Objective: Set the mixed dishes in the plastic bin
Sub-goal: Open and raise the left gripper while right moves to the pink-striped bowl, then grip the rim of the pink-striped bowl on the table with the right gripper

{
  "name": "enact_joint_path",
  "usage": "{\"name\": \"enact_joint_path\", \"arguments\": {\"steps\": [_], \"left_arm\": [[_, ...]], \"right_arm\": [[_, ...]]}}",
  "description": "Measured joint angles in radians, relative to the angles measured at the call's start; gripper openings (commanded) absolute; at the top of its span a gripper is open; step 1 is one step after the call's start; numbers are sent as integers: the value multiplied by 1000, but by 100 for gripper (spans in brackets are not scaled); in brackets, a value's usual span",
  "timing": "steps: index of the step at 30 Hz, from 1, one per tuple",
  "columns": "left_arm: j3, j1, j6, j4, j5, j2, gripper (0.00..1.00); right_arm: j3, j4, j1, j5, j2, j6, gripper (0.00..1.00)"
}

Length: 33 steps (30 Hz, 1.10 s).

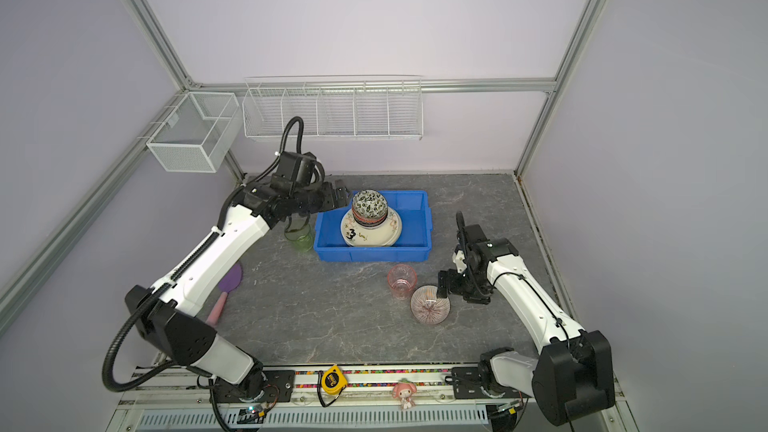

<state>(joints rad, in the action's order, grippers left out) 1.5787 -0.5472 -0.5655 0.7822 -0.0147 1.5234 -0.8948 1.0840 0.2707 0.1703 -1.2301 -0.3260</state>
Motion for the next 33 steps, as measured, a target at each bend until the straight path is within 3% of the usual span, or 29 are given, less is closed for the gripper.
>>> {"name": "enact_joint_path", "arguments": {"steps": [3,11,13,15,19,33], "left_arm": [[-140,0,-30,-62,6,-98,99],[-302,0,-75,-104,6,-212,99],[-333,0,-84,-104,-3,-228,99],[-357,0,-89,-104,-10,-238,98],[-371,0,-97,-105,-22,-243,98],[-370,0,-111,-146,-79,-164,97]], "right_arm": [[63,-35,10,5,0,-27,64],[106,-129,36,10,-53,-44,62],[112,-156,40,11,-72,-45,56],[121,-178,41,13,-89,-53,45],[127,-208,48,14,-113,-61,35],[127,-225,60,-10,-119,-72,15]]}}
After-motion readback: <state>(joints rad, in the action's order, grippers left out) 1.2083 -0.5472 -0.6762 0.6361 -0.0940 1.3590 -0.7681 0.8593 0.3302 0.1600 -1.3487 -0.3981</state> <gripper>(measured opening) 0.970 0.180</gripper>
